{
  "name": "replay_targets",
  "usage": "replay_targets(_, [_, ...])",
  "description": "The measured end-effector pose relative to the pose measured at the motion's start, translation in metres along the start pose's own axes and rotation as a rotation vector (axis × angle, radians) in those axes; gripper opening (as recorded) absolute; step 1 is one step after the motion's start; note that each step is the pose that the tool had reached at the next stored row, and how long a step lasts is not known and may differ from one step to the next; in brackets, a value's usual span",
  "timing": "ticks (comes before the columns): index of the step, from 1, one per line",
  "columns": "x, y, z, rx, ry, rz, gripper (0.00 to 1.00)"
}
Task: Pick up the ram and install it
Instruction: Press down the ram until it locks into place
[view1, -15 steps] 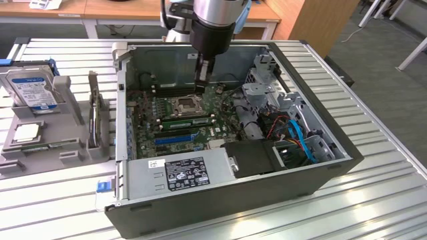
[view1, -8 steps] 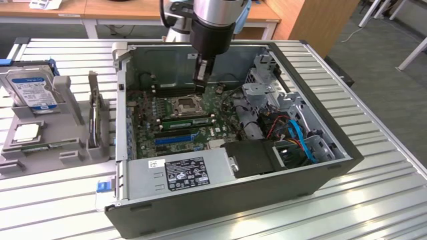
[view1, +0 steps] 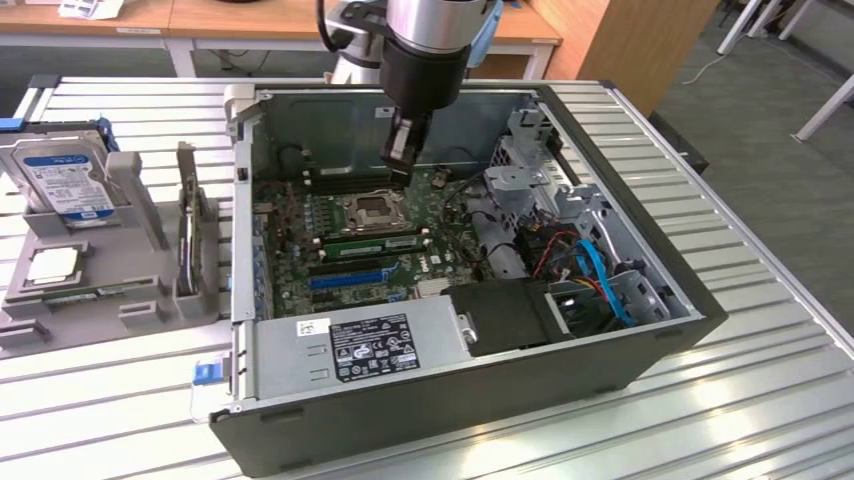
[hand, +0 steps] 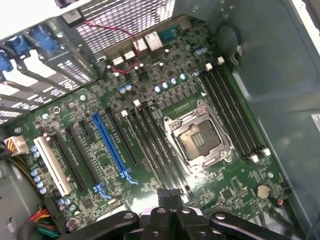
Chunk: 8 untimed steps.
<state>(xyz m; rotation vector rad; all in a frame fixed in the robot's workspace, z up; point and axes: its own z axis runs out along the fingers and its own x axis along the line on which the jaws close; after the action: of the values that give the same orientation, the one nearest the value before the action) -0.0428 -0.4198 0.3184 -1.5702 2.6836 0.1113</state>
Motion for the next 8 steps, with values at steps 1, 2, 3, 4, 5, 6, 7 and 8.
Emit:
replay_targets(1, [0.0, 0.0, 0.0, 0.0007, -0.0005, 0.01, 0.1])
replay_targets(2, [0.0, 0.0, 0.0, 0.0013, -0.001, 0.02, 0.1])
replay_targets(3, [0.0, 0.0, 0.0, 0.002, -0.0015, 0.031, 0.1])
replay_targets(4, [0.0, 0.0, 0.0, 0.0026, -0.0019, 0.041, 0.1])
replay_targets(5, [0.0, 0.0, 0.0001, 0.0032, -0.0024, 0.051, 0.1])
replay_targets(6, [0.0, 0.0, 0.0001, 0.0039, -0.0028, 0.061, 0.1])
replay_targets(7, [0.0, 0.0, 0.0001, 0.0045, -0.0033, 0.071, 0.1])
replay_targets(8, [0.0, 0.0, 0.0001, 0.0051, -0.0038, 0.082, 0.1])
